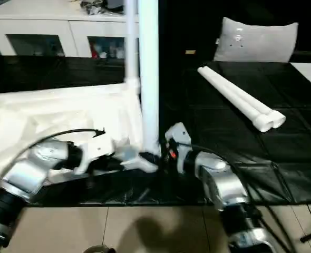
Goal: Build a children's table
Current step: Insert table leg to table base
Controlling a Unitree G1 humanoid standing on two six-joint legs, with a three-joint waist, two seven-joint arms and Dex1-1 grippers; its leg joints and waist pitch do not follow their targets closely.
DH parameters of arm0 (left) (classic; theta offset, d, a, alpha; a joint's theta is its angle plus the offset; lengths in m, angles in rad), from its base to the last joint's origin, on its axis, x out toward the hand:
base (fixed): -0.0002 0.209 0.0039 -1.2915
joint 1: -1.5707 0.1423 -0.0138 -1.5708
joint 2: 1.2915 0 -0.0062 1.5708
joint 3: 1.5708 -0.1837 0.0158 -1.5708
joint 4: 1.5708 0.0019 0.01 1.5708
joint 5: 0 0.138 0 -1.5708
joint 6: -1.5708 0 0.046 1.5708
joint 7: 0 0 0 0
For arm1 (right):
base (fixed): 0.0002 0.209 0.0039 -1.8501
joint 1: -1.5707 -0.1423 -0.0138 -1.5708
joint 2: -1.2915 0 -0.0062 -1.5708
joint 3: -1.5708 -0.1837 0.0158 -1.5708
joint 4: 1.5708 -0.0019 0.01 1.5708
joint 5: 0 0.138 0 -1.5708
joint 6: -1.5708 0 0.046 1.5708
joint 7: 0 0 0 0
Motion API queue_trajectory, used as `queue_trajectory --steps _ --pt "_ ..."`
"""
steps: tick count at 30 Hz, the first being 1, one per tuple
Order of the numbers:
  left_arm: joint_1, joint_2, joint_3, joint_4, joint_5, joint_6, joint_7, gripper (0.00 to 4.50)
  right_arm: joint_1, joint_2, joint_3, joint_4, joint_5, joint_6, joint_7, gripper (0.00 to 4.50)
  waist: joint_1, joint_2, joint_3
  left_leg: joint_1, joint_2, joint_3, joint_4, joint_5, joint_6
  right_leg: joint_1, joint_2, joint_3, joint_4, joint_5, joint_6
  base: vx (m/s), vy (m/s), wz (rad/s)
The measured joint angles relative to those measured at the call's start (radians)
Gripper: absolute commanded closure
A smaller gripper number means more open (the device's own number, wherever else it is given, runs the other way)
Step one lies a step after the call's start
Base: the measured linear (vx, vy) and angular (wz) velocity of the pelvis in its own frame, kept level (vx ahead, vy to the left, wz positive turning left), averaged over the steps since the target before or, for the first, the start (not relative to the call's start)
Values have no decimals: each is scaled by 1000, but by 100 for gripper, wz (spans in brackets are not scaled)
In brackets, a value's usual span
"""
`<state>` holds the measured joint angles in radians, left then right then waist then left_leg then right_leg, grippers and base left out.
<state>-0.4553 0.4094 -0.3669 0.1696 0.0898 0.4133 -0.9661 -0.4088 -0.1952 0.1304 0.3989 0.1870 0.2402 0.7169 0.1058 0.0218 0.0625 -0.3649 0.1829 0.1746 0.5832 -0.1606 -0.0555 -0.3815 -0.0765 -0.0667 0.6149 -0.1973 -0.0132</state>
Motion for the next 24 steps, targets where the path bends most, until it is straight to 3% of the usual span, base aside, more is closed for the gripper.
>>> queue_trajectory --steps 4,7,24 --pt "18 -146 18 -23 27 111 176 450 -60 78 -57 86 -22 5 -217 183 -14 0 0 -2 0 0 2 0 0 0 0 0 -3 0 0 0 0 0" --pt "18 -213 15 -23 60 139 278 450 -106 122 -76 155 -42 -28 -343 183 -15 -1 1 -4 -1 0 1 0 0 -2 0 0 -3 0 0 0 0 0" --pt "8 -191 9 -22 83 97 323 450 -126 162 -93 233 -66 -157 -417 183 -14 -1 1 -9 0 0 -5 0 0 -7 0 -1 -4 8 2 0 0 0"
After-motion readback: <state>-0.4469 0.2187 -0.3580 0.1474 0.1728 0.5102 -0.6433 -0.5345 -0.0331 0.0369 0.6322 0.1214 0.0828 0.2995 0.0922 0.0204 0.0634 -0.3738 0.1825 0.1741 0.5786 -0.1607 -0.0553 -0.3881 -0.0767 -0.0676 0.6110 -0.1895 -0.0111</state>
